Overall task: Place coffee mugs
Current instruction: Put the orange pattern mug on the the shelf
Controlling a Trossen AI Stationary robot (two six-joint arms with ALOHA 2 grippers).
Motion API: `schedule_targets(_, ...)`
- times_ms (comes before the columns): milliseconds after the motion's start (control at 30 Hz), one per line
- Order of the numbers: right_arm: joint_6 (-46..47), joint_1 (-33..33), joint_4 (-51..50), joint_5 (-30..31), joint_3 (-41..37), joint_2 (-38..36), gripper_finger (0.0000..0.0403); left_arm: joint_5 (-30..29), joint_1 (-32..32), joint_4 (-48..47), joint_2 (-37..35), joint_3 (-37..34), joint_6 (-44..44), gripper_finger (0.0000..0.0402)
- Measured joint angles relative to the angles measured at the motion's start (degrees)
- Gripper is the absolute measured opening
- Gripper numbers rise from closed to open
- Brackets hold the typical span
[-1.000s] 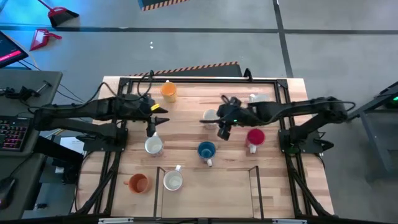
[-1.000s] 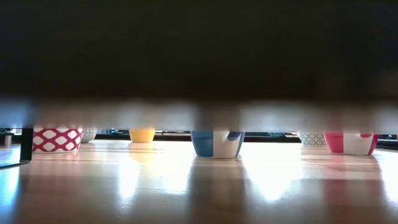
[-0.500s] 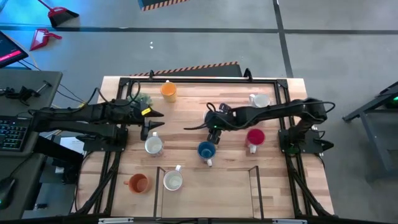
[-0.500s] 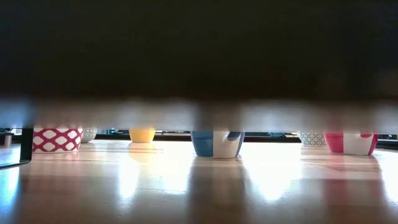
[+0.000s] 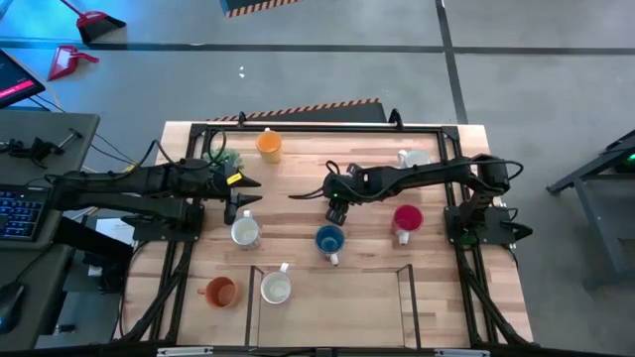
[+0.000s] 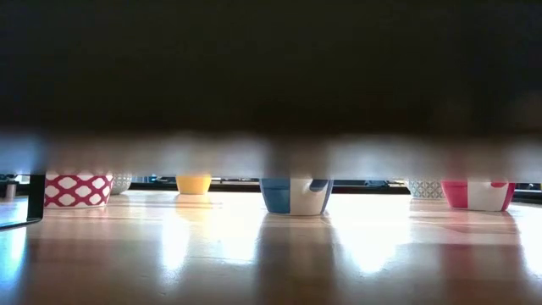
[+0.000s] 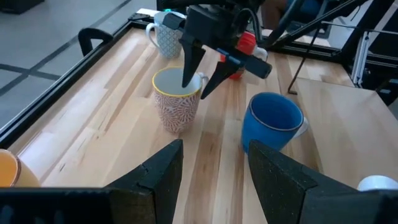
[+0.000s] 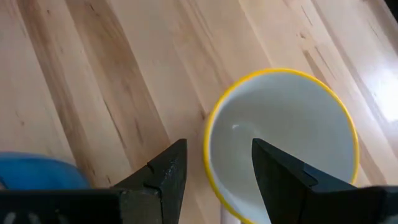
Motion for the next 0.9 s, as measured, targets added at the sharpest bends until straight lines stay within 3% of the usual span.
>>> schedule_targets(900, 2.1, 0.0, 2.7, 0.7, -0.3, 4.5, 0.016, 2.4, 0.0, 0.2, 0.0, 0.0, 0.0, 0.017)
